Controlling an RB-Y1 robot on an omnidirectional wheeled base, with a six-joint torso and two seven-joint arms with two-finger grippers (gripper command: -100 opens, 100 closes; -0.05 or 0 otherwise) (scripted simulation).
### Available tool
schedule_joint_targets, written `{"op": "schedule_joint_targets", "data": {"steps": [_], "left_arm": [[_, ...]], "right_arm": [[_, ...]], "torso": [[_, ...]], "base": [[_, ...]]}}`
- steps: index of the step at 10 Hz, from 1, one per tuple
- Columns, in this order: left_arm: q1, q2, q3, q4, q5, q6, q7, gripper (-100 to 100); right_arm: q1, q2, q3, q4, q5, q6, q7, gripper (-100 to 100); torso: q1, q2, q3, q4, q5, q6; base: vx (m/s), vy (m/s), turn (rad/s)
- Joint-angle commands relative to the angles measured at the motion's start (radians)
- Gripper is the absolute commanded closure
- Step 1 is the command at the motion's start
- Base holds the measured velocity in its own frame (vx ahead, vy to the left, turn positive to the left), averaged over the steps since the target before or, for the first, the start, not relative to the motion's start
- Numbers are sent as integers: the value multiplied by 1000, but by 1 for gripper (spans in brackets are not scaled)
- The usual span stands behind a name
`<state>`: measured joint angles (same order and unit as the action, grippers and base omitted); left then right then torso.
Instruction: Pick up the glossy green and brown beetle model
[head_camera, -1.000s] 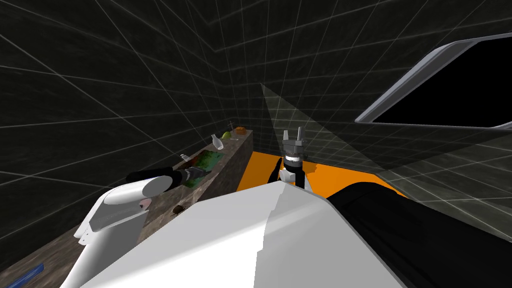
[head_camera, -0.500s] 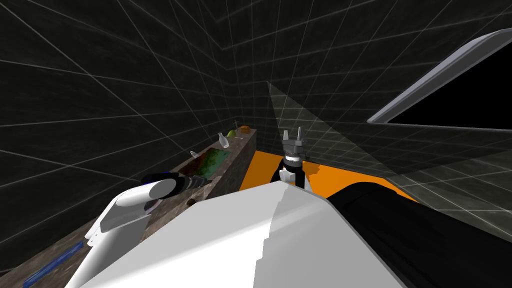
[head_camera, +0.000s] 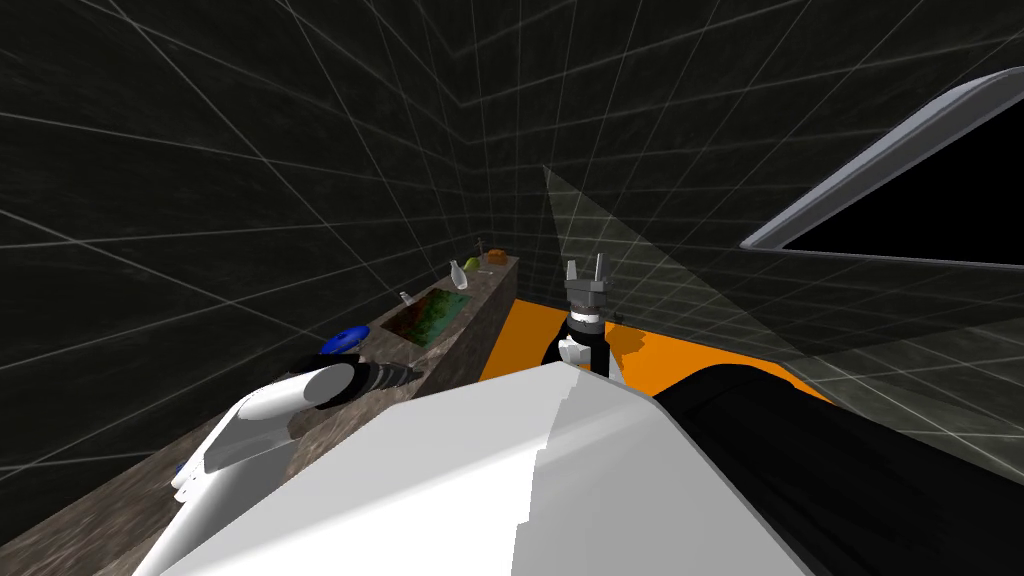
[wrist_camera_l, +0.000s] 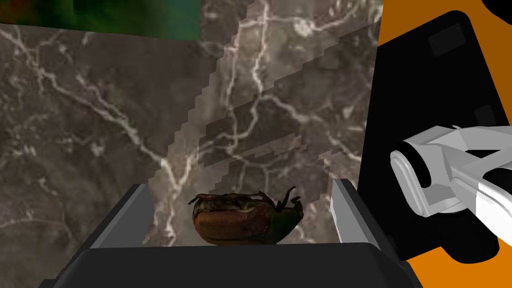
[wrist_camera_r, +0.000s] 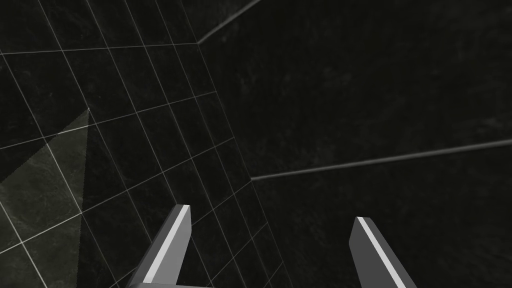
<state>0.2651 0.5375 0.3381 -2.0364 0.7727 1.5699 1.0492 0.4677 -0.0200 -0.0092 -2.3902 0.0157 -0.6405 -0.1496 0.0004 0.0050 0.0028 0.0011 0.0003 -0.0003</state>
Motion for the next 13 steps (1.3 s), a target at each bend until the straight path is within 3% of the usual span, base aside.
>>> {"op": "schedule_joint_targets", "data": {"steps": [1, 3, 4, 5, 9, 10, 11, 13], "left_arm": [[-4, -10, -9, 37, -14, -25, -19, -100], [-8, -19, -18, 73, -28, -51, -38, -100], [-9, -15, -15, 64, -23, -40, -31, -100], [-10, -16, -16, 67, -24, -44, -34, 100], [-10, -16, -16, 67, -23, -44, -34, 100], [-10, -16, -16, 67, -23, -44, -34, 0], [-4, -10, -9, 37, -14, -25, -19, 100], [0, 0, 0, 0, 0, 0, 0, 100]], "right_arm": [[0, 0, 0, 0, 0, 0, 0, 0], [0, 0, 0, 0, 0, 0, 0, 0], [0, 0, 0, 0, 0, 0, 0, 0], [0, 0, 0, 0, 0, 0, 0, 0], [0, 0, 0, 0, 0, 0, 0, 0], [0, 0, 0, 0, 0, 0, 0, 0], [0, 0, 0, 0, 0, 0, 0, 0], [0, 0, 0, 0, 0, 0, 0, 0]], "torso": [[0, 0, 0, 0, 0, 0], [-2, -4, -3, -1, 0, 0], [-3, -5, -3, -1, -1, 0], [-2, -5, -3, -1, -1, 0], [-1, -4, -3, -1, 0, 0], [0, -4, -3, -1, 0, 0], [0, -4, -3, -1, 0, 0], [0, -3, -2, -1, 0, 0]], "base": [[5, -7, -17], [23, -21, -20], [11, -10, -1], [0, 0, 0], [0, 0, 0], [0, 0, 0], [-9, 9, 15], [-20, 19, 20]]}}
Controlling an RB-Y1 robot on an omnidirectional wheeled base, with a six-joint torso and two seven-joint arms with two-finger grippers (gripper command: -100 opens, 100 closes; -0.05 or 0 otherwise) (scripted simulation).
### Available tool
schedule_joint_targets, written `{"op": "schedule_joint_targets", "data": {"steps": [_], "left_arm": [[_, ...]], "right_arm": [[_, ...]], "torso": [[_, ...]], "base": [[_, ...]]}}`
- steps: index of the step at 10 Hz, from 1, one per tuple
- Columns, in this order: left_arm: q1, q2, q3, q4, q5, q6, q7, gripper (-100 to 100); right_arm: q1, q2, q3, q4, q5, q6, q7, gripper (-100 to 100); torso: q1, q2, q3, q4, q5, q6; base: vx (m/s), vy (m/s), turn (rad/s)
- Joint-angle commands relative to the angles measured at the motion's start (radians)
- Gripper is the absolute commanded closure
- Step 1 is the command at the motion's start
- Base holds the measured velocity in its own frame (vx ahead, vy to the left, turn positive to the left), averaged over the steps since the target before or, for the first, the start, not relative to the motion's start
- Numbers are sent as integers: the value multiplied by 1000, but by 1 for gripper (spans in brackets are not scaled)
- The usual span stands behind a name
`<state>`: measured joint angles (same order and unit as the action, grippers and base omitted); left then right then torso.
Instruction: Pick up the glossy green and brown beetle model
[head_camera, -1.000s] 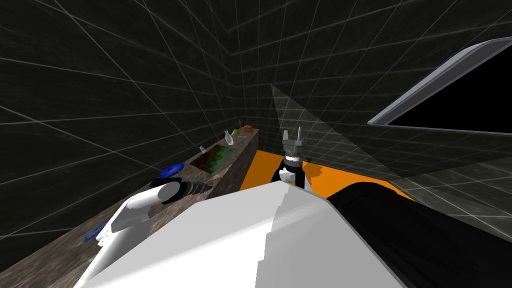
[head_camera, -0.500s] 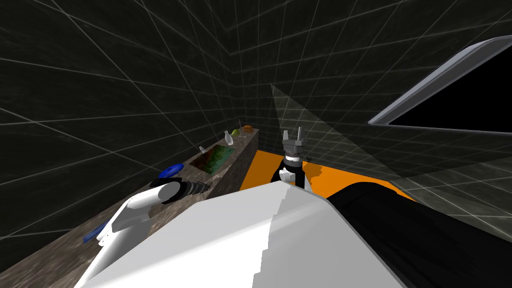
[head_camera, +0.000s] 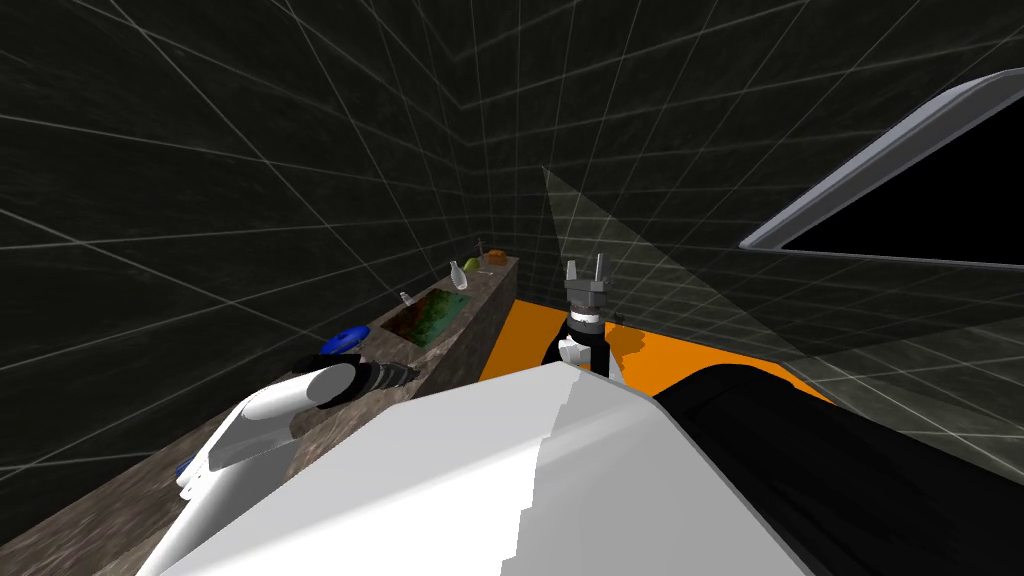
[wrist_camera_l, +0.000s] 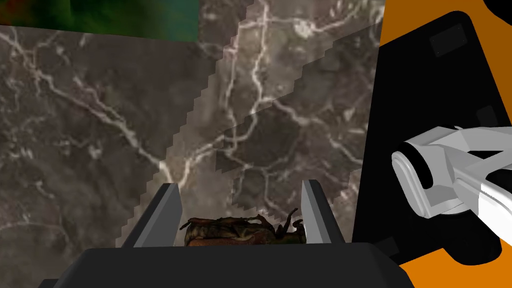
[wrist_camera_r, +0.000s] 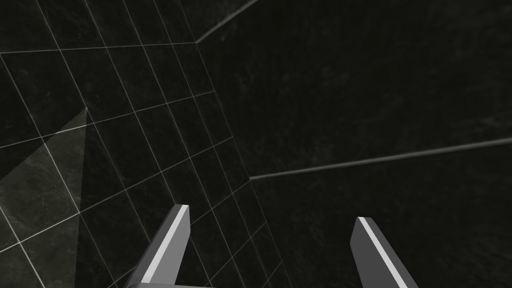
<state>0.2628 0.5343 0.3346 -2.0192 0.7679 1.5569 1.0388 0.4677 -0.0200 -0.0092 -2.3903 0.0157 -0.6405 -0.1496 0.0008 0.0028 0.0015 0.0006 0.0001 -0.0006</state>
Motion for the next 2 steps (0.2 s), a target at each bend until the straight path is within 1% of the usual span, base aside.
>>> {"op": "schedule_joint_targets", "data": {"steps": [1, 2], "left_arm": [[0, 0, 0, 0, 0, 0, 0, 100], [0, 1, 0, -2, 0, 3, 2, 0]], "right_arm": [[0, 0, 0, 0, 0, 0, 0, 0], [0, 0, 0, 0, 0, 0, 0, 0]], "torso": [[0, 0, 0, 0, 0, 0], [0, -1, 0, 0, 0, 0]], "base": [[-8, 9, 2], [0, 0, 0]]}}
